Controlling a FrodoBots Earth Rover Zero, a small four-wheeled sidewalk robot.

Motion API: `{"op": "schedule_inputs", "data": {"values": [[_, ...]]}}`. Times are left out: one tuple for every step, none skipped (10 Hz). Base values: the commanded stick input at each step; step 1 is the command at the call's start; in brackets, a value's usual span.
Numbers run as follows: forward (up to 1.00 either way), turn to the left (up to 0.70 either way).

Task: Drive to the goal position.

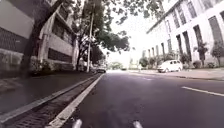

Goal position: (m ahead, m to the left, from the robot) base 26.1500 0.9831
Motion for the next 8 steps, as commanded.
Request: {"op": "schedule_inputs", "data": {"values": [[0.70, 0.00], [0.70, 0.00], [0.70, 0.00], [0.70, 0.00], [0.70, 0.00], [0.70, 0.00], [0.70, 0.00], [0.70, 0.00]]}}
